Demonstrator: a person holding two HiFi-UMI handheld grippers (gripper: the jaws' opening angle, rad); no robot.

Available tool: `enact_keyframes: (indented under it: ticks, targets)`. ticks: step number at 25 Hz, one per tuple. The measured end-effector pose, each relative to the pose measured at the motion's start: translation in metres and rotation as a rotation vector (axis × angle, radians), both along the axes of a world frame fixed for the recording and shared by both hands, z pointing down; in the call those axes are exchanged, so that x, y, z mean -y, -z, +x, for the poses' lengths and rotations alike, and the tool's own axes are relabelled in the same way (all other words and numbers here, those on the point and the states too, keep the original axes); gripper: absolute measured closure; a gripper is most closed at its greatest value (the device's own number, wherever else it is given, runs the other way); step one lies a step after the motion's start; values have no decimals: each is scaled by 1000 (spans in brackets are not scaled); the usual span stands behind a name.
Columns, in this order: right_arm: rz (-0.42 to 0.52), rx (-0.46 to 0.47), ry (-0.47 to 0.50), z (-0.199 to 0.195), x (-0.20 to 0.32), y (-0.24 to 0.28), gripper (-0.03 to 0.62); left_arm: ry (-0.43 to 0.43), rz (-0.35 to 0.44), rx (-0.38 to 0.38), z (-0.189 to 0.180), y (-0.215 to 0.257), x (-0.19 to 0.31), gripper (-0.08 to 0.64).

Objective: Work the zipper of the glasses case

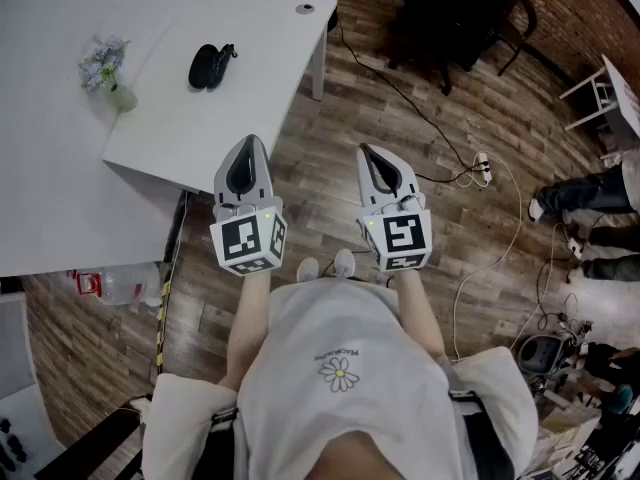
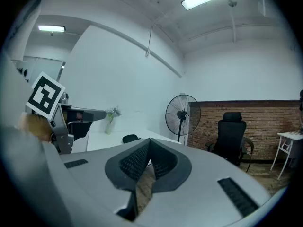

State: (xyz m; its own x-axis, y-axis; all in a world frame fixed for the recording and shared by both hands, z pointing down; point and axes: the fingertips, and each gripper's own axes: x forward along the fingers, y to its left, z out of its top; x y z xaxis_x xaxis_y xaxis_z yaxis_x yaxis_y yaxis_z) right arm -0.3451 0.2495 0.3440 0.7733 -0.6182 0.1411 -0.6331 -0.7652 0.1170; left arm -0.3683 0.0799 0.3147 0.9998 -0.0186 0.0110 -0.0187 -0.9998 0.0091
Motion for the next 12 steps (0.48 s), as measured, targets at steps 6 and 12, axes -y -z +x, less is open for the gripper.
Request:
enact_keyframes:
  ticks: [6,12]
  targets:
    - [11,7,10,2,-8,-3,584,2,16,2,0,-2,-11,545]
    - [13,17,32,4,-16,-8,584,18,26,12,-1,-4,-20,545]
